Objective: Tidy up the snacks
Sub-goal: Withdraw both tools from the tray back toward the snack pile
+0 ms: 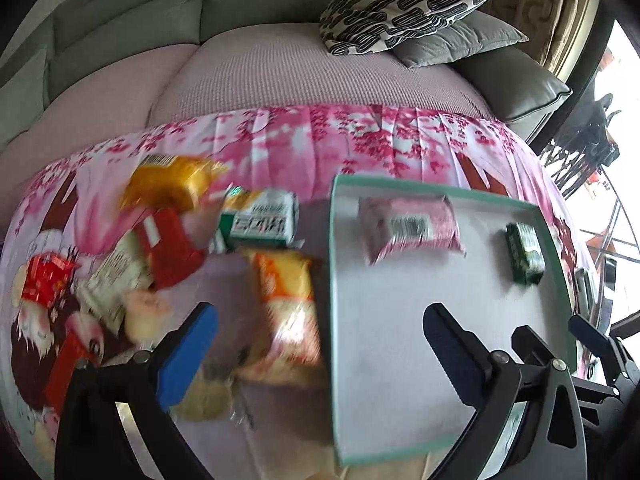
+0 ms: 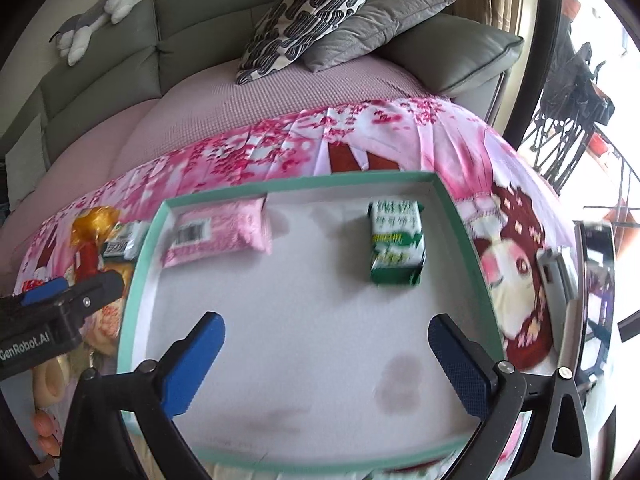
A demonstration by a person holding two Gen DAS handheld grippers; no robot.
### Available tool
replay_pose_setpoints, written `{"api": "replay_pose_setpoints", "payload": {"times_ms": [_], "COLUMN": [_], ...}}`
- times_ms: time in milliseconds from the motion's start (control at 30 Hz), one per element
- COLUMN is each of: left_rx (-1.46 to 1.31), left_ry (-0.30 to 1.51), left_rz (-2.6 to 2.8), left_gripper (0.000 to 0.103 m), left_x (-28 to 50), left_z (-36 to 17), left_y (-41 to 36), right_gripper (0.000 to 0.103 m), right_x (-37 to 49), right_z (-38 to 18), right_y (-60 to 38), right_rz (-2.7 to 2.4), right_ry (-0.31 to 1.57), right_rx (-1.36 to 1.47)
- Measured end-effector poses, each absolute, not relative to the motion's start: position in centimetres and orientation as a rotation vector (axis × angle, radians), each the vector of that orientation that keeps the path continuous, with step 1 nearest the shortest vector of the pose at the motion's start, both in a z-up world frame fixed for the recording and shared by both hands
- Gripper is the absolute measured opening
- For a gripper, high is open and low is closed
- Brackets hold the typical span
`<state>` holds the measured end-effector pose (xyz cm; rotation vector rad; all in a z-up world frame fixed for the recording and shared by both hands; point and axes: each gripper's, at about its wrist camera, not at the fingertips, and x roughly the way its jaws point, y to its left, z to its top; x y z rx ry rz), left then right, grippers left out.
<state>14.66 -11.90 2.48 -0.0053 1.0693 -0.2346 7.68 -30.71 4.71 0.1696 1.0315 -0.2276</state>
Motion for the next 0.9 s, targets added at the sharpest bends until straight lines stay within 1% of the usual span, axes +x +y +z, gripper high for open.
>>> {"api": "replay_pose_setpoints", "payload": {"times_ms": [200, 467, 633, 900], "left_rx": [-0.056, -0.126, -0.153, -0.122], "left_ry": [1.064, 1.063, 1.036, 1.008], "left_rz": [-0.213, -0.138, -0.098, -0.060], "left_gripper": [0.102, 0.102, 0.102, 0.102], "left_x": [11.2, 7.4, 7.1, 8.1], "left_z": [2.1, 2.1, 2.9, 4.0], "left_y": [-8.3, -2.9, -0.7, 1.6], "right_gripper": [0.103, 0.103, 0.103, 0.103], "right_x": [5.2, 3.4, 3.1, 5.2], "right_z": [4.4, 5.6, 6.0, 6.8], "right_y": [-28.0, -25.2, -23.6, -20.8], "right_rz": [-0.200, -0.183, -0.169, -0.144], "right_ry": [1.035, 0.990, 0.979, 0.947], "right_rx": [0.175, 0.179, 0.183, 0.200]}}
